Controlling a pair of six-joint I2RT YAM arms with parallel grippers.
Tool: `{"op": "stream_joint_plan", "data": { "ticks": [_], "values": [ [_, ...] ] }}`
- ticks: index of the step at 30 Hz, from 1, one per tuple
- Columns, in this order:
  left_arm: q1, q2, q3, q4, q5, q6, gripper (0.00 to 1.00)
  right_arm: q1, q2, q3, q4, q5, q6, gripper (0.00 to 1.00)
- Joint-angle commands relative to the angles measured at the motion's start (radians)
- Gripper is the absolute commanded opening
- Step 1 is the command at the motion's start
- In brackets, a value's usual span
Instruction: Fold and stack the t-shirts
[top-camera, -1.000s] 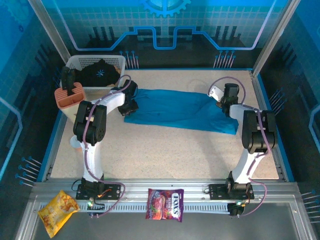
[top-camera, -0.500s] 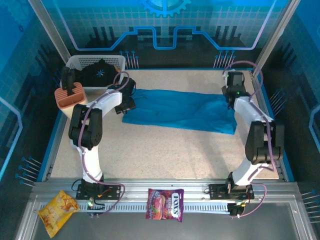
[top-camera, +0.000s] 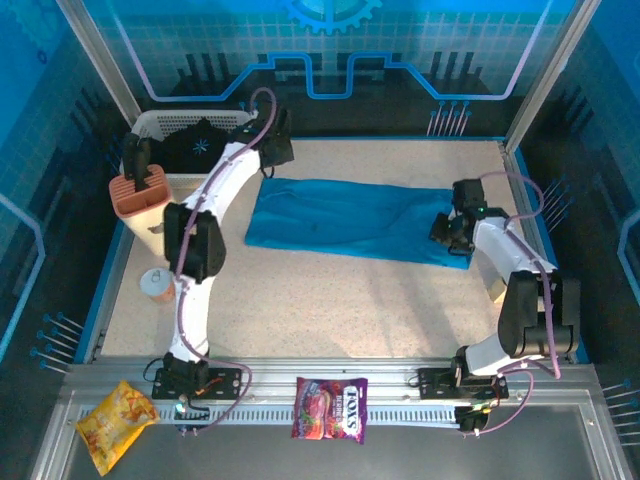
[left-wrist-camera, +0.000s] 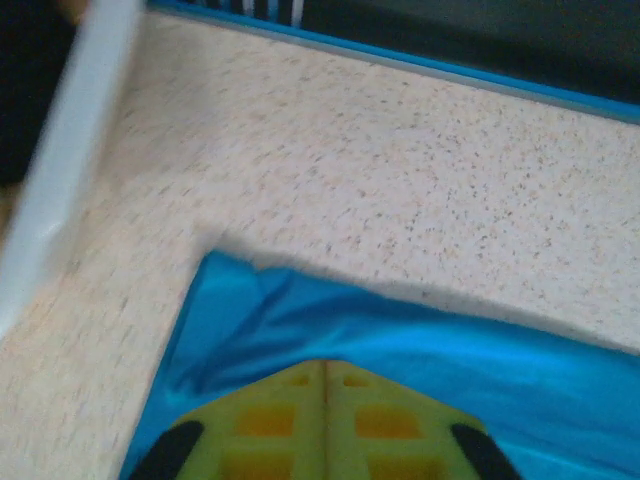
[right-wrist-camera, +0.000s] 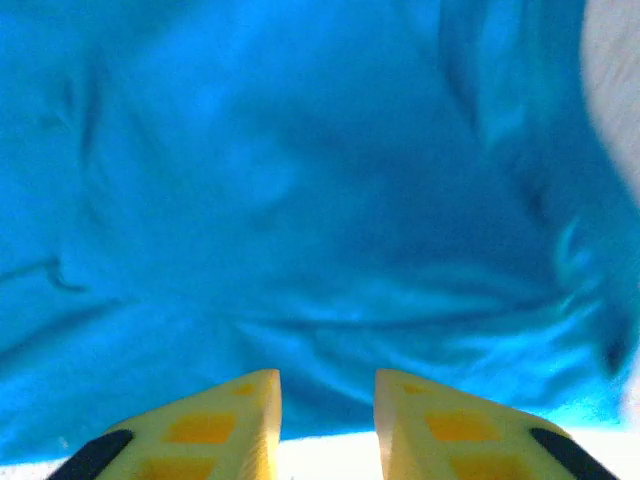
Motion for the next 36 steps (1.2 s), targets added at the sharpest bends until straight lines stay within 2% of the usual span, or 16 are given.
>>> {"op": "stream_joint_plan", "data": {
  "ticks": [1,3,5,11,18,27,36],
  "values": [
    [0.009,0.225,0.213,-0.174,0.07,0.046,0.0,0.008,-0.05,-0.074,0.066,-0.091,0.169,0.29],
    [0.011,0.336,0.356,-0.252,0.076,0.048,0.0,0.009,-0.039,-0.083,0.07,-0.067,0.188,0.29],
    [0.011,0.378,0.374,-0.272,0.081,0.045,0.0,0.007,-0.013,-0.083,0.073,-0.046,0.186,0.29],
    [0.011,0.302,0.109,-0.157,0.069,0.027,0.0,-0.002,0.125,-0.006,0.072,0.001,0.172,0.27],
    [0.011,0.204,-0.112,-0.136,0.038,0.022,0.0,-0.01,0.328,0.14,0.047,0.004,0.153,0.27],
    [-0.012,-0.092,-0.658,0.02,0.082,-0.067,0.0,-0.012,0.621,0.56,-0.099,-0.068,0.023,0.25],
    [-0.178,-0.359,-1.1,0.12,0.231,-0.238,0.0,0.012,0.981,1.15,-0.313,-0.224,-0.132,0.26]
  ]
}}
